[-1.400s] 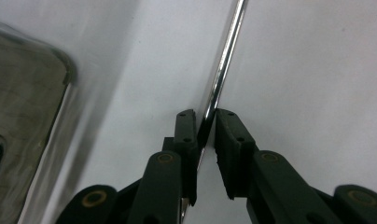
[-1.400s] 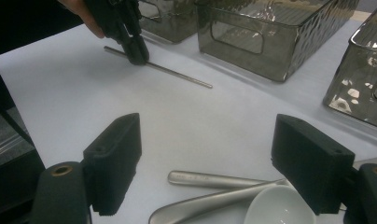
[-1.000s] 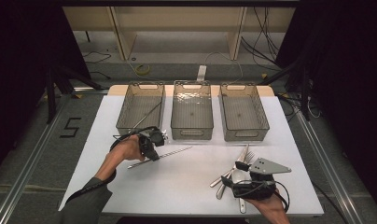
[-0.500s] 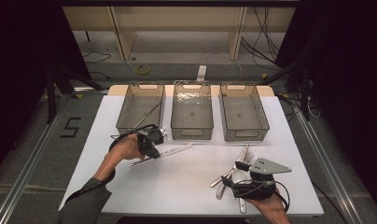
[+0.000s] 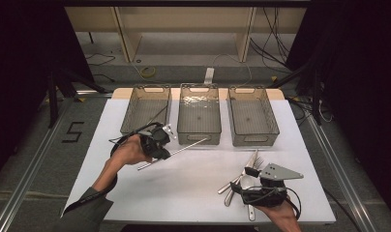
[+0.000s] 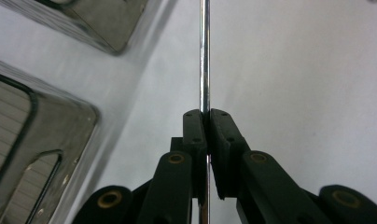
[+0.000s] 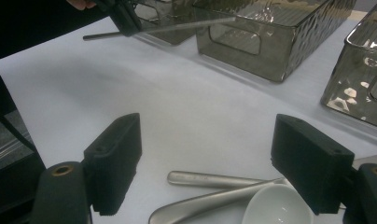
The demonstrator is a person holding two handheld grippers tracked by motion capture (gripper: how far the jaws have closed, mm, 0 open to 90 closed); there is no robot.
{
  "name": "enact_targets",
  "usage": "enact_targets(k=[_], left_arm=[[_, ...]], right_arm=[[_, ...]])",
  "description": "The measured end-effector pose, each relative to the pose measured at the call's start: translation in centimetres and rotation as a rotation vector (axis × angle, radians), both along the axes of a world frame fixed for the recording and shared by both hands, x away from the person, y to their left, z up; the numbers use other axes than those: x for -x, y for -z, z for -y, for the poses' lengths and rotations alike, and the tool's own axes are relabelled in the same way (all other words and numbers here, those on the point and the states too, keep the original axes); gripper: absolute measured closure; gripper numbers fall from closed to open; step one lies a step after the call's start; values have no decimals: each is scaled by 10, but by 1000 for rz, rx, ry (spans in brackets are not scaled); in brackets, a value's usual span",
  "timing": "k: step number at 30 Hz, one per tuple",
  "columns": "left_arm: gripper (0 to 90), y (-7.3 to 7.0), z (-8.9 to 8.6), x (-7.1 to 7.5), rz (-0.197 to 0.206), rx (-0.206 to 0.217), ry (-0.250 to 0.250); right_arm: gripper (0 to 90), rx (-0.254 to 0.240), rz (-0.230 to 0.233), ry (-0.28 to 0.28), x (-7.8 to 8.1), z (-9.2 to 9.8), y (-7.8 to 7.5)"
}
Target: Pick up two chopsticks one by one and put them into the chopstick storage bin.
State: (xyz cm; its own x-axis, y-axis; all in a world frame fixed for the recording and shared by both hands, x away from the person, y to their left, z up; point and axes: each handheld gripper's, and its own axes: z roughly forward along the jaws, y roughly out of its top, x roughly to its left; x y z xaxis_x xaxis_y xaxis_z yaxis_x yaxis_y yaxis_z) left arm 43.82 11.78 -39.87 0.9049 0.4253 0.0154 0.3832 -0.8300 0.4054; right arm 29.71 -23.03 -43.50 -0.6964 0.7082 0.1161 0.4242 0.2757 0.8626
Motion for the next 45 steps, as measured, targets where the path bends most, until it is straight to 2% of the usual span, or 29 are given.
enact_targets(k=[10, 14, 16, 22, 28, 31, 37, 45], left_arm=[[847, -17, -17, -6, 55, 134, -139], [848, -22, -20, -9, 67, 163, -168], [847, -25, -22, -12, 72, 161, -174], [848, -32, -31, -22, 118, 192, -245], [848, -43, -41, -34, 139, 227, -301], [847, -47, -45, -40, 163, 231, -326], [847, -53, -54, -53, 180, 239, -377], [847, -53, -66, -73, 168, 236, -440]], right_arm=[[255, 2, -2, 2, 0, 0, 0], [254, 0, -2, 5, 0, 0, 0], [254, 1, -5, 6, 0, 0, 1], [254, -4, -5, 4, 0, 0, 1], [254, -2, -6, 3, 0, 0, 0], [254, -2, -5, 3, 0, 0, 1], [254, -4, -5, 3, 0, 1, 1], [254, -7, -7, 5, 0, 1, 1]])
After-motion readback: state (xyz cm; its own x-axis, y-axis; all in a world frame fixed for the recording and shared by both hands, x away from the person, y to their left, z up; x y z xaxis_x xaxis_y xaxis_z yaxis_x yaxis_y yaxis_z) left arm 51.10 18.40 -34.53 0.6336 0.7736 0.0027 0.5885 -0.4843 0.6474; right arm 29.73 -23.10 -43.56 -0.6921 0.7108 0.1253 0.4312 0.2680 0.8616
